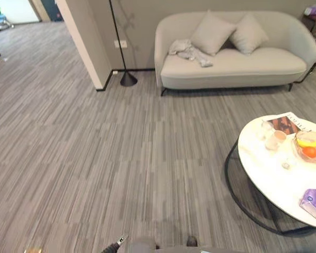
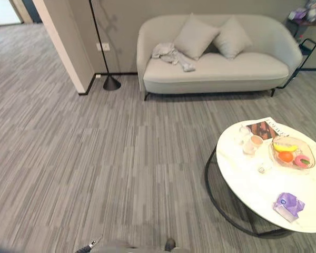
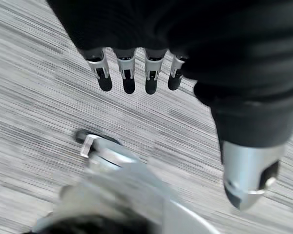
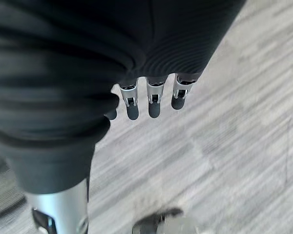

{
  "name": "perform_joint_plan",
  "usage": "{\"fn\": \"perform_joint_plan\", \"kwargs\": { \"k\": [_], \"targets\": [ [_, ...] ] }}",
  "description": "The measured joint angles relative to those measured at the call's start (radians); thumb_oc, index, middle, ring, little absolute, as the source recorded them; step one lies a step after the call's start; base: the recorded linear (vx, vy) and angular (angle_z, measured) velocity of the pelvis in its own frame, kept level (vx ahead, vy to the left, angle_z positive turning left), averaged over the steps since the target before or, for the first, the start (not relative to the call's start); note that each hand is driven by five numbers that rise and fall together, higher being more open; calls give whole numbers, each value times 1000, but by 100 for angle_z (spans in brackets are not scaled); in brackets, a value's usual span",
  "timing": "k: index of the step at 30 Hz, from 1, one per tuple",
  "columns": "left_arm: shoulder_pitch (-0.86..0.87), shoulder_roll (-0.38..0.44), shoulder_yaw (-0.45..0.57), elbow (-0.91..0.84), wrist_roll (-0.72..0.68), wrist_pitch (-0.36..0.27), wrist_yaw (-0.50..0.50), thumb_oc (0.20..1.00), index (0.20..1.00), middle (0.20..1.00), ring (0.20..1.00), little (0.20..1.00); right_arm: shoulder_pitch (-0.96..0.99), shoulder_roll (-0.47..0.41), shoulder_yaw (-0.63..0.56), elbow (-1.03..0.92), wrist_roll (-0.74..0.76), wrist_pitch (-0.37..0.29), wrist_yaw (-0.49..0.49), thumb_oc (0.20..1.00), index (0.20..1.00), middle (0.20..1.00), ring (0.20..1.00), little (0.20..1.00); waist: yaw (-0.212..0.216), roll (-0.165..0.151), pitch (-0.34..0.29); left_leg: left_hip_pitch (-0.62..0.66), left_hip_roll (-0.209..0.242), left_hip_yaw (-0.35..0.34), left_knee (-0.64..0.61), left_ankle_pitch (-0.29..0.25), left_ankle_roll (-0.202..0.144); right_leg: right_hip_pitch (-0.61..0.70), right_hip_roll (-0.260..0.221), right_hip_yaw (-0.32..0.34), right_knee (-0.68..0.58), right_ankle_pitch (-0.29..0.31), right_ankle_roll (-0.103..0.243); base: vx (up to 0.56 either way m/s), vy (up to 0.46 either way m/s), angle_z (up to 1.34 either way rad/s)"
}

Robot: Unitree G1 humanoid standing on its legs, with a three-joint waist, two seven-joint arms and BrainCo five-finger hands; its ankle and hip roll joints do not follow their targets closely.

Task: Hang the clothes on the sofa on the clothes rack.

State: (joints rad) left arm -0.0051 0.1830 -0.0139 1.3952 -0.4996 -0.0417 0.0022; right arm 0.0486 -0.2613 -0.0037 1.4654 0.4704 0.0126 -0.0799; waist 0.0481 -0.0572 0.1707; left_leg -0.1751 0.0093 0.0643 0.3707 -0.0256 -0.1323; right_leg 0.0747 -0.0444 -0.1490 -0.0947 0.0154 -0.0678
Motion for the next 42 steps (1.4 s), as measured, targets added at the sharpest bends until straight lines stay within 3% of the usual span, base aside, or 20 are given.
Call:
{"fn": "perform_joint_plan", "kwargs": {
  "k": [3,8,9,10,13,14,15,17,18,19,21,22,23,26,30,32,34,36,38,42],
  "targets": [
    [6,-15,12,18,0,0,-2,1000,1000,1000,1000,1000,-18,-4,37,-3,-45,-1,0,1000,1000,1000,1000,1000,20,29,11,11,-10,1,-379,56,-18,-27,9,9,-1,0,0,389,68,-8],
    [13,-57,21,78,0,-1,-3,1000,1000,1000,1000,1000,-64,-25,89,-4,-100,-3,1,1000,1000,1000,1000,1000,73,107,11,-3,37,-21,-464,41,-64,-21,55,102,21,-53,20,482,60,-45],
    [9,-38,32,67,0,-3,-5,1000,1000,1000,1000,1000,-96,8,96,27,-129,1,0,1000,1000,1000,1000,1000,103,93,35,-11,53,-8,-402,119,-68,-90,46,72,324,-191,33,773,134,-44],
    [7,-19,58,53,0,-6,-5,1000,1000,1000,1000,1000,-94,44,101,28,-154,3,7,1000,1000,1000,1000,1000,108,51,39,-26,38,8,-337,115,-47,-85,22,87,328,-247,49,616,111,-27],
    [54,-15,94,81,0,1,-1,1000,1000,1000,1000,1000,-74,61,112,29,-195,-1,9,1000,1000,1000,1000,1000,133,-6,-33,-25,21,27,-292,84,26,-28,-10,135,252,-255,77,561,144,-51],
    [37,3,94,88,1,1,-1,1000,1000,1000,1000,1000,-67,71,110,62,-195,2,20,1000,1000,1000,1000,1000,129,-33,-30,10,-16,58,-307,54,64,-56,-50,139,422,-286,69,698,273,-20],
    [36,11,92,88,1,1,2,1000,1000,1000,1000,1000,-46,76,110,66,-195,2,26,1000,1000,1000,1000,1000,125,-48,-42,50,-41,60,-337,51,67,-80,-63,141,567,-275,110,361,170,-33],
    [48,19,64,5,9,0,2,1000,1000,1000,1000,1000,-4,66,108,34,-197,3,30,1000,1000,1000,1000,1000,134,-51,-49,118,-67,125,-379,23,116,-165,-95,143,914,-169,276,337,187,-23],
    [48,28,19,-32,10,-8,2,1000,1000,1000,1000,1000,8,64,111,15,-197,0,29,1000,1000,1000,1000,1000,125,-52,-50,130,-83,137,-379,22,122,-211,-127,129,1048,-140,282,411,245,5],
    [6,47,-23,-42,19,-7,7,1000,1000,1000,1000,1000,-4,54,159,-34,-221,25,22,1000,1000,1000,1000,1000,123,-35,-58,162,-124,124,-338,0,256,-221,-168,112,1094,85,288,714,189,43],
    [-23,20,-80,-64,22,-11,12,1000,1000,1000,1000,1000,-19,-4,196,-74,-243,21,4,1000,1000,1000,1000,1000,100,25,-66,214,-129,87,-304,-39,297,-271,-179,93,1176,303,304,614,23,43],
    [-36,20,-115,-61,30,-1,26,1000,1000,1000,1000,1000,-58,-14,231,-85,-248,22,-4,1000,1000,1000,1000,1000,70,44,-57,206,-130,55,-283,-51,297,-333,-164,82,1254,99,317,370,-130,101],
    [-53,13,-140,-66,53,-2,32,1000,1000,1000,1000,1000,-120,-46,295,-134,-259,10,-17,1000,1000,1000,1000,1000,-29,102,-52,233,-96,-19,-312,-54,291,-357,-93,-22,1025,-121,114,371,-129,112],
    [-85,9,-118,-100,89,-36,29,1000,1000,1000,1000,1000,-115,-55,257,-188,-264,-6,-12,1000,1000,1000,1000,1000,-27,71,-44,312,-127,-19,-402,-19,283,-424,-85,-58,586,-145,127,354,-149,59],
    [-54,3,-52,-25,136,-28,31,1000,1000,1000,1000,1000,-102,13,166,-173,-274,-3,1,1000,1000,1000,1000,1000,-43,32,-44,437,-141,-71,-427,-130,209,-402,-71,-13,34,8,208,533,-176,21],
    [-31,-5,-53,-4,137,-24,30,1000,1000,1000,1000,1000,-86,22,142,-155,-274,2,3,1000,1000,1000,1000,1000,-57,38,-43,493,-128,-85,-439,-139,208,-396,-73,-3,23,50,192,691,-290,38],
    [-9,-18,-7,31,137,-25,26,1000,1000,1000,1000,1000,-57,25,122,-128,-273,2,7,1000,1000,1000,1000,1000,-93,49,-52,547,-88,-153,-426,-179,142,-343,-60,31,81,69,184,440,-232,73],
    [5,-35,-2,39,136,-25,25,1000,1000,1000,1000,1000,-34,16,112,-110,-272,3,14,1000,1000,1000,1000,1000,-94,72,-59,578,-52,-160,-366,-175,118,-310,-46,9,130,184,104,296,-205,59],
    [17,-49,13,39,136,-27,24,1000,1000,1000,1000,1000,-45,-13,120,-114,-273,1,21,1000,1000,1000,1000,1000,-83,93,-60,551,-25,-160,-272,-142,62,-268,-26,0,133,177,32,391,-319,16],
    [-10,-44,11,24,128,-29,39,1000,1000,1000,1000,1000,-119,-48,245,-185,-304,-2,19,1000,1000,1000,1000,1000,-69,113,-72,442,37,-169,-44,-23,-47,-243,29,-58,184,101,-3,376,-407,16]
  ]
}}
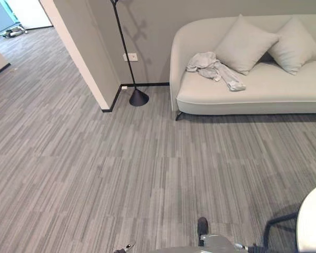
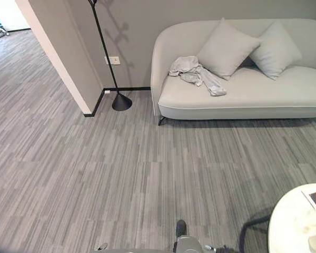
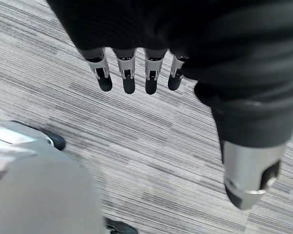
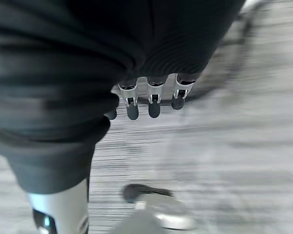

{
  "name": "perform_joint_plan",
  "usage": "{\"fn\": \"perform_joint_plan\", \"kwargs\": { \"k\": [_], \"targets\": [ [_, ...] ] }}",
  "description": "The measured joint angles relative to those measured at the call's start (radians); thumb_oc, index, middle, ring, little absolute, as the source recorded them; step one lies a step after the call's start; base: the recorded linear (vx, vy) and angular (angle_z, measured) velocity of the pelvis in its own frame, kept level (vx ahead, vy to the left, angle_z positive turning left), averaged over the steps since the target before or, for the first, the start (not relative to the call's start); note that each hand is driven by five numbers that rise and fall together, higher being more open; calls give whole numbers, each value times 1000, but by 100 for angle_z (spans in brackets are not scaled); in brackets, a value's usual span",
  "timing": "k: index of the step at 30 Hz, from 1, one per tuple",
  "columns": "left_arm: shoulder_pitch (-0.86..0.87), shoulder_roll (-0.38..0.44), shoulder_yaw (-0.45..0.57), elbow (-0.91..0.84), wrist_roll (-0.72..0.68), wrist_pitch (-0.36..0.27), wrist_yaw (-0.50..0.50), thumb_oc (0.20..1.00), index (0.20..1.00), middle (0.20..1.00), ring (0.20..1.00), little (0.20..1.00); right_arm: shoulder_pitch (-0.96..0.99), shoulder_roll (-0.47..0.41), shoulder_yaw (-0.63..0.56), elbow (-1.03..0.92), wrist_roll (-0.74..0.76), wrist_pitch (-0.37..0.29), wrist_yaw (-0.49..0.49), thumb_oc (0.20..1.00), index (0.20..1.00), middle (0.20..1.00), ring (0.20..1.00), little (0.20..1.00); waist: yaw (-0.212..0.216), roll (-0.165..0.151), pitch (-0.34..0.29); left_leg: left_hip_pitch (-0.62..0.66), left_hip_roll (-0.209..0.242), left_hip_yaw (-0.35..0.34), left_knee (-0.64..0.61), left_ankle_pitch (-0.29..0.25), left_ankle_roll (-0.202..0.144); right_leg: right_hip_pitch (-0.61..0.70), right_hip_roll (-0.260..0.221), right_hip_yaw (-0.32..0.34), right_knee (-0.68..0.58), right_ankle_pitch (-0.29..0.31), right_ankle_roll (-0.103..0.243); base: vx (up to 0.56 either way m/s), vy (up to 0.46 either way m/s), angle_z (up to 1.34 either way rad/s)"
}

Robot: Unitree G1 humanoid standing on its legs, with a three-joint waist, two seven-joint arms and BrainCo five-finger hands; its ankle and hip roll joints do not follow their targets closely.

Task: Hang the clothes on the sofa on the clothes rack.

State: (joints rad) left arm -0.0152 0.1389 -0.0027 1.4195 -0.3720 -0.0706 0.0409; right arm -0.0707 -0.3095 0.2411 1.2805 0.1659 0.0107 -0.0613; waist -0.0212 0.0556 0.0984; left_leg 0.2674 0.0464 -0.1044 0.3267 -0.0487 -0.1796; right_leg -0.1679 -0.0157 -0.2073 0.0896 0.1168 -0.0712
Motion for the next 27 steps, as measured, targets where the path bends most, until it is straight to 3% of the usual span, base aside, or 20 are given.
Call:
{"fn": "perform_joint_plan", "kwargs": {
  "k": [1,2,3,4,5,6,7,8,9,10,11,14,15,19,20,21,22,23,25,27],
  "targets": [
    [-1,0,1,-13,0,-2,1,1000,1000,1000,1000,1000,-5,2,25,-4,-14,0,0,1000,1000,1000,1000,1000,9,-21,8,-32,-7,5,97,47,4,29,-2,7,-16,-6,-10,313,-393,16],
    [0,4,-1,-22,0,-8,-1,1000,1000,1000,1000,1000,-10,9,22,-4,-27,-6,-1,1000,1000,1000,1000,1000,19,-39,12,-66,-6,4,180,46,21,69,5,12,-41,-30,-23,407,-530,27],
    [-2,10,-15,-42,0,-6,3,1000,1000,1000,1000,1000,-7,16,10,-4,-38,-7,-7,1000,1000,1000,1000,1000,20,-49,10,-122,-3,2,258,140,20,85,7,14,-41,-75,-21,173,-270,26],
    [-11,14,-22,-52,0,-9,6,1000,1000,1000,1000,1000,-7,11,22,4,-48,-5,-18,1000,1000,1000,1000,1000,43,-52,19,-180,4,24,365,263,27,109,20,18,-46,-94,-51,204,-261,9],
    [-20,29,-31,-61,0,-8,9,1000,1000,1000,1000,1000,-8,21,35,11,-66,0,-20,1000,1000,1000,1000,1000,72,-77,32,-238,16,67,458,418,43,143,9,24,-72,-79,-48,164,-171,-26],
    [-16,46,-47,-65,2,-7,13,1000,1000,1000,1000,1000,-16,35,36,30,-71,3,-24,1000,1000,1000,1000,1000,83,-100,41,-292,52,138,545,341,68,183,7,29,-94,-72,-38,275,-212,-15],
    [-9,61,-48,-73,2,-5,14,1000,1000,1000,1000,1000,-19,44,31,41,-74,1,-30,1000,1000,1000,1000,1000,84,-123,47,-374,60,158,568,215,122,212,0,34,-108,-114,-70,259,-100,1],
    [-16,74,-61,-84,0,-6,14,1000,1000,1000,1000,1000,-32,50,20,66,-81,6,-37,1000,1000,1000,1000,1000,99,-127,59,-473,65,195,573,135,149,224,-16,40,-115,-124,-74,331,-33,-1],
    [-22,75,-71,-98,0,-10,14,1000,1000,1000,1000,1000,-42,46,15,89,-87,11,-39,1000,1000,1000,1000,1000,119,-143,74,-538,44,224,516,116,154,242,-34,61,-129,-127,-71,329,23,-22],
    [-24,67,-75,-103,-1,-9,14,1000,1000,1000,1000,1000,-45,39,16,93,-87,20,-42,1000,1000,1000,1000,1000,132,-140,90,-583,-1,224,391,113,136,274,-51,64,-159,-130,-66,381,61,-38],
    [-21,53,-69,-94,-2,-6,15,1000,1000,1000,1000,1000,-41,22,25,94,-87,23,-42,1000,1000,1000,1000,1000,140,-124,102,-586,-37,224,161,123,123,304,-57,57,-186,-138,-37,379,59,-44],
    [-11,27,-65,-45,-2,-6,12,1000,1000,1000,1000,1000,-27,7,63,98,-87,22,-40,1000,1000,1000,1000,1000,142,-18,96,-541,-64,221,-329,161,66,391,-14,51,-186,-185,2,420,28,-18],
    [-5,26,-65,-43,-2,-6,12,1000,1000,1000,1000,1000,-19,13,63,98,-87,20,-36,1000,1000,1000,1000,1000,147,-5,89,-548,-68,222,-384,166,56,410,-6,54,-186,-207,10,432,4,-8],
    [26,23,-30,-5,-1,3,8,1000,1000,1000,1000,1000,2,45,65,127,-95,22,-36,1000,1000,1000,1000,1000,180,-20,63,-548,-58,196,-371,159,60,503,-21,99,-186,-316,62,498,9,-25],
    [60,26,-12,-3,0,4,3,1000,1000,1000,1000,1000,16,61,69,132,-110,23,-35,1000,1000,1000,1000,1000,196,-54,46,-530,-77,209,-291,194,117,566,-53,130,-186,-366,86,699,23,-51],
    [94,50,9,-6,0,7,1,1000,1000,1000,1000,1000,31,100,86,143,-121,20,-34,1000,1000,1000,1000,1000,202,-131,23,-527,-139,236,-213,177,148,597,-112,161,-151,-387,96,485,20,-29],
    [90,63,12,-6,0,9,-1,1000,1000,1000,1000,1000,28,112,82,145,-128,14,-33,1000,1000,1000,1000,1000,205,-152,9,-511,-146,237,-184,149,188,584,-111,161,-73,-391,101,453,34,-17],
    [89,68,13,-8,0,6,-1,1000,1000,1000,1000,1000,28,121,73,147,-128,11,-34,1000,1000,1000,1000,1000,212,-144,-2,-488,-145,239,-188,133,211,548,-104,173,21,-405,125,262,43,-2],
    [82,75,4,-8,1,2,-1,1000,1000,1000,1000,1000,34,130,64,149,-128,2,-34,1000,1000,1000,1000,1000,219,-157,-34,-435,-150,241,-218,111,228,498,-77,176,119,-420,152,370,85,-9],
    [75,75,2,-9,1,6,-1,1000,1000,1000,1000,1000,39,134,62,151,-129,1,-33,1000,1000,1000,1000,1000,218,-165,-50,-368,-165,270,-287,81,237,395,-70,147,317,-362,210,248,107,-24]
  ]
}}
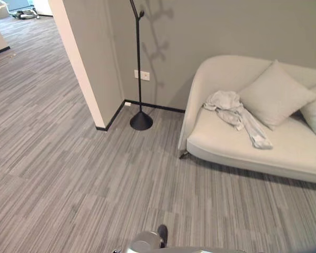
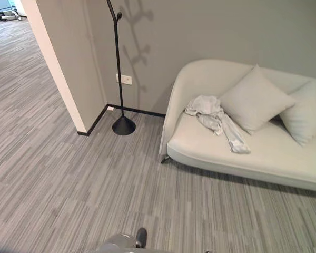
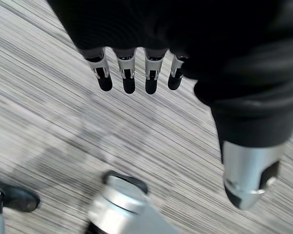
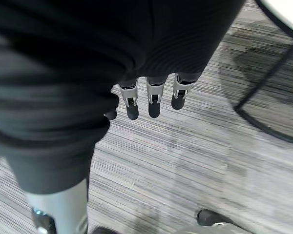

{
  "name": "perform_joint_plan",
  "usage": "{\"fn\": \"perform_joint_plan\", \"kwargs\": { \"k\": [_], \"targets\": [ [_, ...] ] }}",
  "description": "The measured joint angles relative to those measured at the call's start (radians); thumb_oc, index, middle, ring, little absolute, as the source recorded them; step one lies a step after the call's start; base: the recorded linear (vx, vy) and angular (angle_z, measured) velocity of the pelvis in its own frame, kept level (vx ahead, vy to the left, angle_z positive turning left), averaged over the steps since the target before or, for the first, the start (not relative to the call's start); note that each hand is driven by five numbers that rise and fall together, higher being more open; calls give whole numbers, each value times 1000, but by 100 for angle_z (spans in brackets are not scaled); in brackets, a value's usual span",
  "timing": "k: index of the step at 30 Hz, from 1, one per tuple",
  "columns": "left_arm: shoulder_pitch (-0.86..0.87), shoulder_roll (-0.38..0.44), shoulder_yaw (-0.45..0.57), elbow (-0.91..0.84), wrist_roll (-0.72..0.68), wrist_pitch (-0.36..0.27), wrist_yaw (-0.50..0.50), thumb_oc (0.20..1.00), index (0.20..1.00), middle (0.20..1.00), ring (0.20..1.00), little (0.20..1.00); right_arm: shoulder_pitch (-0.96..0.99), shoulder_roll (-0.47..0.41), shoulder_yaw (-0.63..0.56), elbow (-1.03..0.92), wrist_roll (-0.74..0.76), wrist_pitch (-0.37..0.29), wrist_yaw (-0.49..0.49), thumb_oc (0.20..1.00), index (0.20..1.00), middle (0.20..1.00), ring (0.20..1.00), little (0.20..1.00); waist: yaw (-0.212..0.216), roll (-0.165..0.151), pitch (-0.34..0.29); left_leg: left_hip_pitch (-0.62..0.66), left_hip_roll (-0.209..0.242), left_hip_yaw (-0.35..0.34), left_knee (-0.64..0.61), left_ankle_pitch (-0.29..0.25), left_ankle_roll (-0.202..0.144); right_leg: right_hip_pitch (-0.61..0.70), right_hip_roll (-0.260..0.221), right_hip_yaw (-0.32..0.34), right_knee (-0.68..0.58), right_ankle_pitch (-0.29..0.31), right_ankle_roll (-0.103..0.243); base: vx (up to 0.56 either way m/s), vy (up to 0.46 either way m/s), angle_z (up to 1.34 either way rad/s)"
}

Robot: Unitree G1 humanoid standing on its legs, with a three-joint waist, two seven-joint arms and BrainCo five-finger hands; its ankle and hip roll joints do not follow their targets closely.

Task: Hang the clothes on the sofa on the clothes rack.

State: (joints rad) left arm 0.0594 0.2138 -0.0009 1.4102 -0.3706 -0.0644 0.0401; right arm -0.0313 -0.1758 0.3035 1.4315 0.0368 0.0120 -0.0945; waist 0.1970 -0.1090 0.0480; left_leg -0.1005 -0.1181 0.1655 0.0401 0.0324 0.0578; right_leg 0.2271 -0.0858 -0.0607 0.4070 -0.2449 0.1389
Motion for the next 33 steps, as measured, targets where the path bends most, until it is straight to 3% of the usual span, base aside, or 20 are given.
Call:
{"fn": "perform_joint_plan", "kwargs": {
  "k": [1,2,4,5,7,9,10,11,12,13,14,17,18,19,22,24,26,28,31,33],
  "targets": [
    [-12,-7,-7,-3,1,6,-2,1000,1000,1000,1000,1000,-2,-11,3,-15,-6,0,1,1000,1000,1000,1000,1000,-9,17,-1,56,6,7,-43,-1,14,-137,-21,-17,283,112,88,262,161,-18],
    [-19,-7,-12,-12,1,8,-1,1000,1000,1000,1000,1000,-4,-19,5,-42,-14,1,1,1000,1000,1000,1000,1000,-14,29,4,72,4,-7,-53,16,41,-225,-44,-38,450,146,117,195,121,10],
    [-47,2,-30,-32,7,4,5,1000,1000,1000,1000,1000,2,-36,5,-83,-18,1,-12,1000,1000,1000,1000,1000,-47,35,7,100,-8,-35,-49,-4,67,-327,-96,-86,561,147,111,216,36,38],
    [-71,7,-86,-46,12,5,17,1000,1000,1000,1000,1000,-17,-55,29,-96,-27,-1,-20,1000,1000,1000,1000,1000,-61,53,16,120,-11,-48,-44,-19,67,-399,-146,-154,587,138,74,252,-80,29],
    [-93,14,-161,-90,38,-2,35,1000,1000,1000,1000,1000,-53,-82,38,-106,-42,1,-26,1000,1000,1000,1000,1000,-68,89,27,151,0,-64,-72,-21,56,-437,-186,-273,422,91,1,125,-116,19],
    [-115,16,-158,-109,39,-15,38,1000,1000,1000,1000,1000,-77,-91,40,-107,-57,1,-31,1000,1000,1000,1000,1000,-80,103,51,165,-5,-69,-74,-25,48,-431,-188,-305,163,100,7,133,-203,36],
    [-129,16,-167,-109,42,-19,39,1000,1000,1000,1000,1000,-76,-91,38,-107,-58,0,-32,1000,1000,1000,1000,1000,-77,106,55,174,-6,-74,-75,-47,27,-440,-183,-300,80,123,-4,182,-257,19],
    [-131,13,-181,-106,43,-20,42,1000,1000,1000,1000,1000,-77,-89,40,-106,-58,1,-31,1000,1000,1000,1000,1000,-67,109,56,173,-1,-52,-67,-88,-45,-428,-175,-298,-47,167,-9,217,-279,-10],
    [-122,17,-163,-84,49,-18,44,1000,1000,1000,1000,1000,-78,-74,37,-107,-57,-1,-32,1000,1000,1000,1000,1000,-70,56,62,161,12,68,2,-168,-112,-403,-210,-273,-207,239,-4,219,-286,15],
    [-126,20,-154,-68,52,-16,45,1000,1000,1000,1000,1000,-69,-65,28,-111,-57,0,-32,1000,1000,1000,1000,1000,-97,66,67,143,26,63,33,-167,-6,-382,-240,-251,-274,274,46,336,-451,58],
    [-119,3,-138,-53,77,-12,45,1000,1000,1000,1000,1000,-36,-62,-32,-113,-45,2,-33,1000,1000,1000,1000,1000,-114,57,76,178,18,88,13,-138,30,-351,-314,-207,-399,381,93,254,-347,61],
    [-98,-5,-106,-44,78,-11,47,1000,1000,1000,1000,1000,-22,-65,-46,-113,-44,3,-31,1000,1000,1000,1000,1000,-112,63,90,227,15,63,-20,-137,31,-336,-358,-195,-431,468,94,266,-432,35],
    [-90,-4,-105,-38,78,-10,47,1000,1000,1000,1000,1000,-13,-65,-47,-107,-45,4,-23,1000,1000,1000,1000,1000,-113,53,96,261,25,34,-28,-139,21,-315,-374,-171,-411,511,105,226,-447,57],
    [-89,-6,-105,-35,78,-6,47,1000,1000,1000,1000,1000,-8,-63,-48,-106,-45,3,-21,1000,1000,1000,1000,1000,-113,53,101,279,33,8,-27,-146,8,-295,-384,-134,-387,522,113,204,-525,64],
    [-72,-8,-75,-48,76,-8,48,1000,1000,1000,1000,1000,-2,-61,-43,-104,-47,4,-9,1000,1000,1000,1000,1000,-89,28,97,316,66,-33,-19,-168,-38,-273,-397,-76,-339,535,97,134,-524,46],
    [-72,-6,-74,-67,72,-7,61,1000,1000,1000,1000,1000,-4,-63,-14,-107,-63,8,-1,1000,1000,1000,1000,1000,-78,24,86,318,138,-81,-7,-177,-99,-246,-343,10,-304,436,137,114,-601,57],
    [-57,-18,-65,-64,67,-10,74,1000,1000,1000,1000,1000,-29,-60,0,-102,-97,22,2,1000,1000,1000,1000,1000,-61,21,81,304,207,-102,7,-146,-154,-227,-277,-9,-292,335,133,59,-569,0],
    [-26,-33,-35,-81,36,-21,86,1000,1000,1000,1000,1000,-54,-76,1,-125,-125,19,0,1000,1000,1000,1000,1000,-48,41,72,263,303,-116,85,-130,-188,-249,-192,-55,-243,220,69,-4,-559,-26],
    [-32,-61,-37,-54,6,-21,94,1000,1000,1000,1000,1000,-55,-91,-3,-118,-133,18,-6,1000,1000,1000,1000,1000,-63,78,59,231,385,-182,129,-71,-239,-253,-92,-90,-213,190,9,-18,-388,7],
    [-32,-49,-18,-51,-25,-25,95,1000,1000,1000,1000,1000,-27,-89,2,-115,-128,15,-14,1000,1000,1000,1000,1000,-62,66,59,197,430,-223,171,12,-248,-257,-56,-121,-199,155,-38,-3,-396,16]
  ]
}}
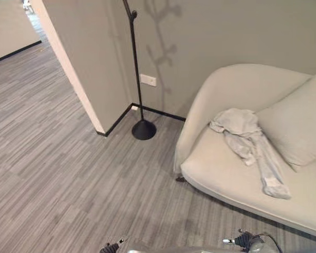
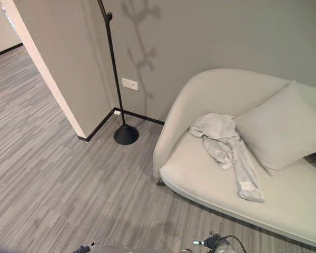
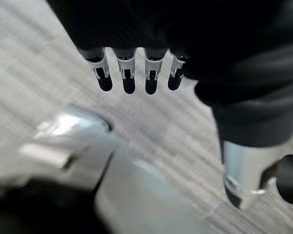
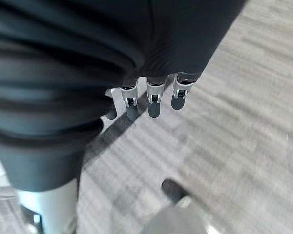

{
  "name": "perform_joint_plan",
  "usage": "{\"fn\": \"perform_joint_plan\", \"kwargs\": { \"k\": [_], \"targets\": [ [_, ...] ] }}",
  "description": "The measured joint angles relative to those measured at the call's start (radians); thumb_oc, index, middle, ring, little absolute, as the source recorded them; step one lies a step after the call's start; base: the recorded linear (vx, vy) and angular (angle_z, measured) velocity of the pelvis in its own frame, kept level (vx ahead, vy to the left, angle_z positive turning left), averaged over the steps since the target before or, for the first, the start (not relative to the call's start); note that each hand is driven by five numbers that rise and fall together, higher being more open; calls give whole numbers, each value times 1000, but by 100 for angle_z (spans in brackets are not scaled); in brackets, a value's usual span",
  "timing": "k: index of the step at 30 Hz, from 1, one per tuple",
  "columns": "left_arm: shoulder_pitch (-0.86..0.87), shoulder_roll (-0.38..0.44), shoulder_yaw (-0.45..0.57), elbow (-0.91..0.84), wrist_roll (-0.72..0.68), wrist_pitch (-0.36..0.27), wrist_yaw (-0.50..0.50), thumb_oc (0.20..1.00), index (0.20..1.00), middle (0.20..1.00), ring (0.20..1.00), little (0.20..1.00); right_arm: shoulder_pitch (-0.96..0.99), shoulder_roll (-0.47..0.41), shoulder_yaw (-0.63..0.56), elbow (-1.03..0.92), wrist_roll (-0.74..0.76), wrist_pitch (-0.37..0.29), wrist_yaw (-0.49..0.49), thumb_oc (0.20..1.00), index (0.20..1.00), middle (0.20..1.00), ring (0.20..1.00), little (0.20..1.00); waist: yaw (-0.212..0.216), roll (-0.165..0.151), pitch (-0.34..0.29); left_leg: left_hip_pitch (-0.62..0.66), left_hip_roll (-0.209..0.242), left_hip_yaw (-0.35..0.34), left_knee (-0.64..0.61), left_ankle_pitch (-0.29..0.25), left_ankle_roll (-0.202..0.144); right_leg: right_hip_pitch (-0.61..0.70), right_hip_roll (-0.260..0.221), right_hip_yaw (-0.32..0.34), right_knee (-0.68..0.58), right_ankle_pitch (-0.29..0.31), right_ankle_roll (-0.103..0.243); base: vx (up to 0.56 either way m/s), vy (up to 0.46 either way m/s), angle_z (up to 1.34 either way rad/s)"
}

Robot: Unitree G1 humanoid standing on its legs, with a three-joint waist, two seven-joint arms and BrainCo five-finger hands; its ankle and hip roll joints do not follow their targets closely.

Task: Hang the clothes on the sofa on the clothes rack.

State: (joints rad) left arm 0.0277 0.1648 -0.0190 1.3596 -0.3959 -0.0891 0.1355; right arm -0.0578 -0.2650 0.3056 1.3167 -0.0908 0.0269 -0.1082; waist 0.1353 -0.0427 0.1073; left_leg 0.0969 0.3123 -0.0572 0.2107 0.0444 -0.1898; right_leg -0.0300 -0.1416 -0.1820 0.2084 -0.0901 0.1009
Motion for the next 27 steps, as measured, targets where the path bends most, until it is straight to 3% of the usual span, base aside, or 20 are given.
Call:
{"fn": "perform_joint_plan", "kwargs": {
  "k": [1,2,3,4,5,6,7,8,9,11,13,14,15,16,17,19,23,25,26,27],
  "targets": [
    [1,12,0,9,-20,4,1,1000,1000,1000,1000,1000,34,2,1,-5,12,0,-8,1000,1000,1000,1000,1000,3,-16,-10,-29,28,-8,8,108,7,2,39,-19,-16,-20,-47,-22,-487,13],
    [2,17,-1,8,-20,5,1,1000,1000,1000,1000,1000,44,3,1,-7,16,0,-11,1000,1000,1000,1000,1000,4,-16,-9,-47,51,17,7,156,21,6,64,-22,-31,-14,-67,-28,-339,10],
    [6,19,5,9,-20,8,1,1000,1000,1000,1000,1000,58,2,1,-9,16,5,-15,1000,1000,1000,1000,1000,2,-28,-14,-65,70,58,14,189,31,13,81,-33,-49,-7,-91,-39,-417,10],
    [4,16,14,11,-20,10,1,1000,1000,1000,1000,1000,66,-5,1,-14,16,4,-20,1000,1000,1000,1000,1000,-6,-31,-12,-88,90,94,9,228,68,10,91,-48,-53,-3,-120,-28,-329,26],
    [2,14,16,8,-20,10,2,1000,1000,1000,1000,1000,85,-15,0,-14,15,7,-22,1000,1000,1000,1000,1000,-18,-30,-12,-98,90,128,16,223,64,12,102,-55,-61,-6,-128,-39,-429,27],
    [4,28,-31,3,-15,10,-8,1000,1000,1000,1000,1000,88,-31,2,6,15,8,-33,1000,1000,1000,1000,1000,-17,-60,-11,-136,-48,125,52,63,65,15,83,-40,-122,29,-142,-26,-228,14],
    [1,33,-52,-3,-8,12,-14,1000,1000,1000,1000,1000,87,-51,-3,10,15,8,-39,1000,1000,1000,1000,1000,-17,-45,-6,-151,-177,128,32,-3,75,27,65,-37,-172,57,-132,-11,-149,-8],
    [2,28,-57,-4,11,11,-18,1000,1000,1000,1000,1000,86,-67,-3,11,15,8,-44,1000,1000,1000,1000,1000,-19,-22,0,-149,-245,137,-2,-26,93,40,67,-52,-200,73,-121,4,-66,-15],
    [6,24,-59,-4,24,14,-20,1000,1000,1000,1000,1000,87,-77,-3,10,17,7,-52,1000,1000,1000,1000,1000,-21,4,-1,-147,-293,168,-26,-43,123,50,82,-57,-225,88,-131,3,-47,-13],
    [6,16,-61,-9,25,13,-20,1000,1000,1000,1000,1000,85,-71,-3,8,31,5,-60,1000,1000,1000,1000,1000,-29,19,0,-147,-379,168,-51,-61,144,60,83,-61,-246,97,-129,-4,-23,-5],
    [6,6,-60,-9,25,14,-24,1000,1000,1000,1000,1000,73,-41,-2,7,33,-1,-79,1000,1000,1000,1000,1000,-37,30,-5,-137,-432,129,-82,-73,172,54,107,-58,-247,97,-128,17,-20,-9],
    [8,-2,-61,-14,24,14,-25,1000,1000,1000,1000,1000,71,-33,-2,4,33,-1,-87,1000,1000,1000,1000,1000,-38,42,-8,-119,-435,91,-109,-75,175,52,125,-54,-247,98,-127,90,-14,-15],
    [13,-19,-60,-14,24,14,-30,1000,1000,1000,1000,1000,69,-30,-2,4,33,-1,-90,1000,1000,1000,1000,1000,-37,76,-17,-93,-409,55,-154,-75,180,55,165,-54,-243,103,-121,247,-56,-17],
    [6,-21,-59,-10,26,15,-37,1000,1000,1000,1000,1000,52,-31,-9,8,34,0,-94,1000,1000,1000,1000,1000,-44,69,-21,-78,-401,62,-187,-66,245,55,175,-52,-236,105,-122,247,-56,-18],
    [11,-23,-60,-11,50,25,-54,1000,1000,1000,1000,1000,5,-39,-24,30,55,10,-46,1000,1000,1000,1000,1000,-53,81,-19,-71,-402,61,-188,-74,244,60,175,-49,-229,106,-119,225,-18,-13],
    [10,7,-51,-10,65,24,-59,1000,1000,1000,1000,1000,-4,-68,-47,-3,74,-2,-77,1000,1000,1000,1000,1000,-56,58,-20,-54,-402,60,-203,-70,240,60,170,-56,-203,90,-125,46,65,3],
    [0,39,-62,-59,66,28,-49,1000,1000,1000,1000,1000,32,41,1,-190,69,-10,-96,1000,1000,1000,1000,1000,-48,14,-7,-24,-389,88,-229,-48,272,-50,159,-50,25,38,-102,-24,79,-17],
    [-2,28,-63,-84,72,27,-49,1000,1000,1000,1000,1000,31,43,-1,-277,65,-14,-98,1000,1000,1000,1000,1000,-48,45,23,-13,-366,112,-229,-45,278,-124,147,-54,189,43,-25,47,19,-28],
    [-9,27,-62,-90,73,21,-38,1000,1000,1000,1000,1000,33,39,-4,-321,54,-13,-106,1000,1000,1000,1000,1000,-60,68,48,11,-367,115,-229,-72,315,-182,82,-65,364,15,47,183,-22,-22],
    [4,27,-62,-96,75,20,-30,1000,1000,1000,1000,1000,41,26,-6,-360,46,0,-109,1000,1000,1000,1000,1000,-61,68,47,29,-374,119,-234,-86,321,-184,4,-50,408,11,56,241,-104,-20]
  ]
}}
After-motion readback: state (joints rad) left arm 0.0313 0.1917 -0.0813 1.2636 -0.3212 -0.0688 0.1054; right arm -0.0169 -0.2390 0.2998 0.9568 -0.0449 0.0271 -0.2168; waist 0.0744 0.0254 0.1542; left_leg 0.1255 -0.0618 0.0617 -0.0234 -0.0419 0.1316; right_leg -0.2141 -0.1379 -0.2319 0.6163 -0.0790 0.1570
